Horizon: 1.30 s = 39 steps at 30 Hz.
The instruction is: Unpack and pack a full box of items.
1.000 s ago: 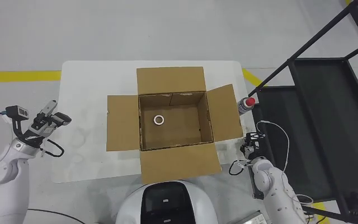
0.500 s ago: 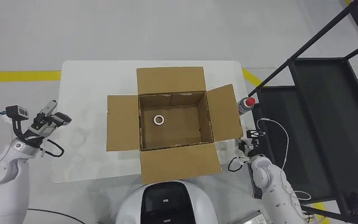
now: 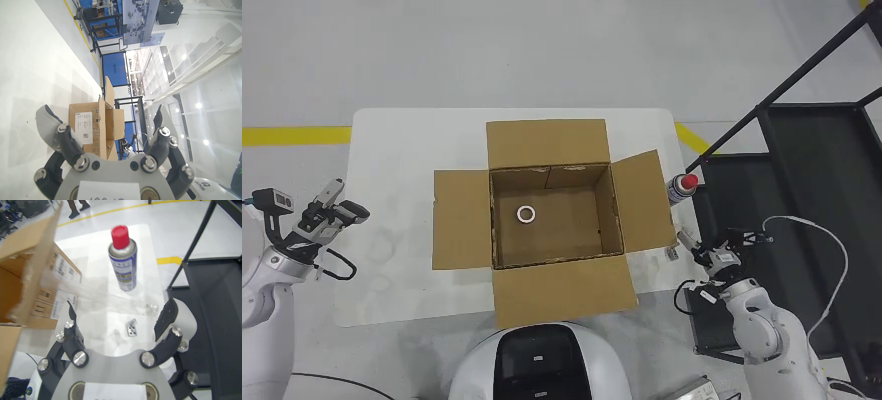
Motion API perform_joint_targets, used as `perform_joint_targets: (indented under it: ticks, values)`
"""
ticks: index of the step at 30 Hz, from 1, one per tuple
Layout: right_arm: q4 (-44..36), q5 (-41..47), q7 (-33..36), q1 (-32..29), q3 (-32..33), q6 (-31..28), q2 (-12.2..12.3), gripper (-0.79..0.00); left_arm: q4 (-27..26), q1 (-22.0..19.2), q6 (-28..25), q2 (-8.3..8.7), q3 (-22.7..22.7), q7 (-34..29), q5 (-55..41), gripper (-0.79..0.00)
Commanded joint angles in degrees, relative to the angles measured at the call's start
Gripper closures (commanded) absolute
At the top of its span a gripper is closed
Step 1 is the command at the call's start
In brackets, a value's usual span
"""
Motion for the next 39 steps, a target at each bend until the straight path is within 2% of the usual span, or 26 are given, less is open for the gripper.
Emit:
perform_joint_targets:
  ticks: [1,8,17,23,25,39]
  values:
    - [-2.0,1.1,-0.1,0.2,0.0,-0.9,0.0,-0.785,0.0,0.0,0.0,0.00,0.0,0.0,0.0,-0.785]
    - [-9.9,-1.4,1.9,1.5,-4.5,-2.8,0.1,-0.785,0.0,0.0,0.0,0.00,0.0,0.0,0.0,-0.785]
    - [-20.2,-12.3,8.5,3.8,-19.0,-3.6,0.0,-0.785,0.0,0.0,0.0,0.00,0.0,0.0,0.0,-0.785]
    - [-20.5,-18.9,12.6,7.5,-28.3,0.2,-0.4,-0.785,0.0,0.0,0.0,0.00,0.0,0.0,0.0,-0.785]
    - [-19.2,-18.3,12.6,9.0,-30.1,1.6,-0.6,-0.785,0.0,0.0,0.0,0.00,0.0,0.0,0.0,-0.785]
    - [-19.2,-18.3,12.6,9.0,-30.1,1.6,-0.6,-0.785,0.0,0.0,0.0,0.00,0.0,0.0,0.0,-0.785]
